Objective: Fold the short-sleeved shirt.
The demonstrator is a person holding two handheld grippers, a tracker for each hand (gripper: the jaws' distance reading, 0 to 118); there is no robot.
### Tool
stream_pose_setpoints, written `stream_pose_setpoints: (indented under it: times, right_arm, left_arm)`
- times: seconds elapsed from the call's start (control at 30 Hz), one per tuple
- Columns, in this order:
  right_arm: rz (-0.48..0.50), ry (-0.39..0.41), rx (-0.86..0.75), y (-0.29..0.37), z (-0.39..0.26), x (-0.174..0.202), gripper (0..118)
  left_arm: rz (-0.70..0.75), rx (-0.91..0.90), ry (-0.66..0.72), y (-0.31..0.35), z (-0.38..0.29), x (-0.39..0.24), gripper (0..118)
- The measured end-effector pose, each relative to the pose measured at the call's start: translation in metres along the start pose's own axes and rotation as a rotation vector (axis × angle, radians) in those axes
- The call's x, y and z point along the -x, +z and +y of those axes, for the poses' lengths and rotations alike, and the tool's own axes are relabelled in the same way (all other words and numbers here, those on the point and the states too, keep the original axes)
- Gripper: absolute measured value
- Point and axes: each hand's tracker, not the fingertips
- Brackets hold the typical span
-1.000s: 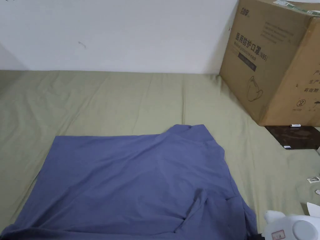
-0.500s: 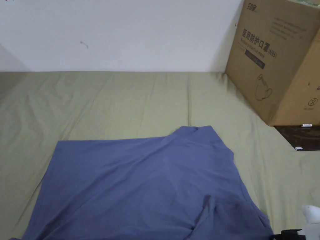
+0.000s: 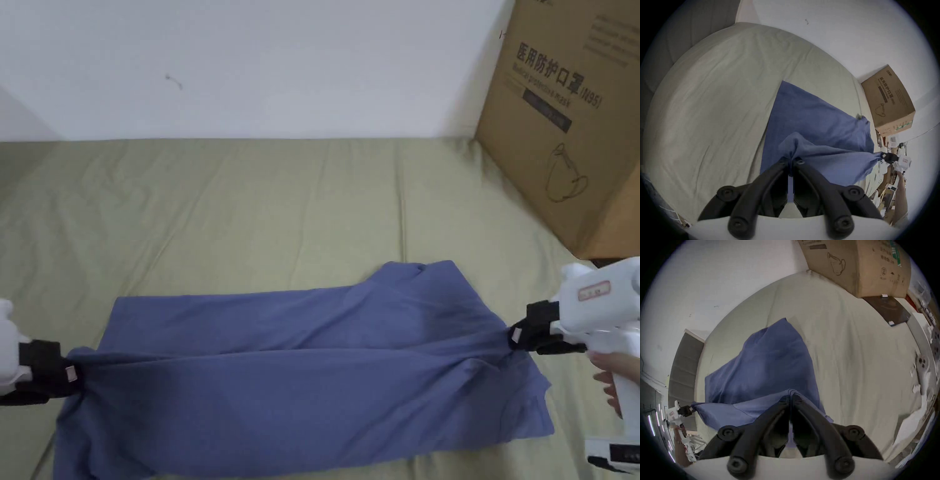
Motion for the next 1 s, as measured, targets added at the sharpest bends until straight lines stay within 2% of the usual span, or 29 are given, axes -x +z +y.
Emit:
stream_pose_setpoints:
  times: [0.1, 0.17, 0.2, 0.23, 0.27, 0.3, 0.33, 0.37, 0.4, 0.57, 0.67, 0.77, 0.8, 0.83, 0.87, 0.9, 0.93, 1.0]
  right_arm:
    - [-0.073, 0.026, 0.017, -0.016, 0.005, 0.009, 1]
    - [-0.086, 0.026, 0.01, -0.021, -0.002, 0.011, 2]
    - [-0.089, 0.028, 0.005, -0.022, -0.006, 0.011, 5]
    - [-0.09, 0.033, -0.005, -0.022, -0.01, 0.008, 14]
    - [-0.096, 0.037, -0.03, -0.018, -0.016, 0.007, 33]
    - [-0.1, 0.04, -0.052, -0.014, -0.022, 0.006, 75]
    - [-0.094, 0.042, -0.069, -0.009, -0.028, 0.005, 101]
    - [-0.078, 0.038, -0.088, -0.003, -0.033, 0.0, 116]
    - [-0.048, 0.028, -0.126, 0.008, -0.04, -0.002, 118]
    - [0.054, 0.055, -0.254, 0.062, -0.076, -0.002, 118]
    - [0.067, 0.082, -0.272, 0.088, -0.104, 0.004, 118]
    - [0.093, 0.097, -0.307, 0.105, -0.132, 0.009, 116]
    - [0.109, 0.093, -0.315, 0.111, -0.14, 0.009, 110]
    - [0.116, 0.086, -0.323, 0.115, -0.145, 0.009, 97]
    - [0.114, 0.072, -0.333, 0.118, -0.152, 0.009, 71]
    - [0.119, 0.059, -0.329, 0.115, -0.155, 0.01, 13]
    - [0.123, 0.049, -0.33, 0.116, -0.159, 0.008, 0]
    - [0.135, 0.043, -0.318, 0.113, -0.164, 0.005, 0]
  left_arm:
    - [0.034, 0.018, -0.01, -0.016, 0.008, -0.003, 6]
    - [0.038, 0.089, 0.005, -0.025, 0.01, -0.002, 6]
    - [0.038, 0.073, 0.004, -0.026, 0.006, -0.001, 6]
    - [0.039, 0.056, -0.01, -0.026, 0.001, -0.002, 11]
    - [0.046, 0.026, -0.05, -0.024, -0.003, -0.004, 29]
    - [0.057, 0.0, -0.07, -0.021, -0.007, -0.005, 83]
    - [0.068, -0.01, -0.084, -0.018, -0.012, -0.007, 118]
    - [0.067, -0.02, -0.092, -0.013, -0.019, -0.009, 116]
    - [0.028, -0.117, -0.126, -0.001, -0.019, -0.009, 110]
    - [-0.006, -0.228, -0.207, 0.048, -0.055, -0.019, 111]
    - [-0.017, -0.251, -0.23, 0.072, -0.087, -0.023, 114]
    - [-0.039, -0.238, -0.252, 0.092, -0.119, -0.025, 108]
    - [-0.041, -0.234, -0.25, 0.097, -0.128, -0.024, 94]
    - [-0.044, -0.232, -0.243, 0.1, -0.134, -0.021, 73]
    - [-0.048, -0.238, -0.224, 0.106, -0.146, -0.02, 45]
    - [-0.049, -0.25, -0.206, 0.107, -0.152, -0.016, 4]
    - [-0.051, -0.273, -0.193, 0.109, -0.157, -0.011, 0]
    - [-0.004, -0.278, -0.176, 0.102, -0.154, 0.004, 0]
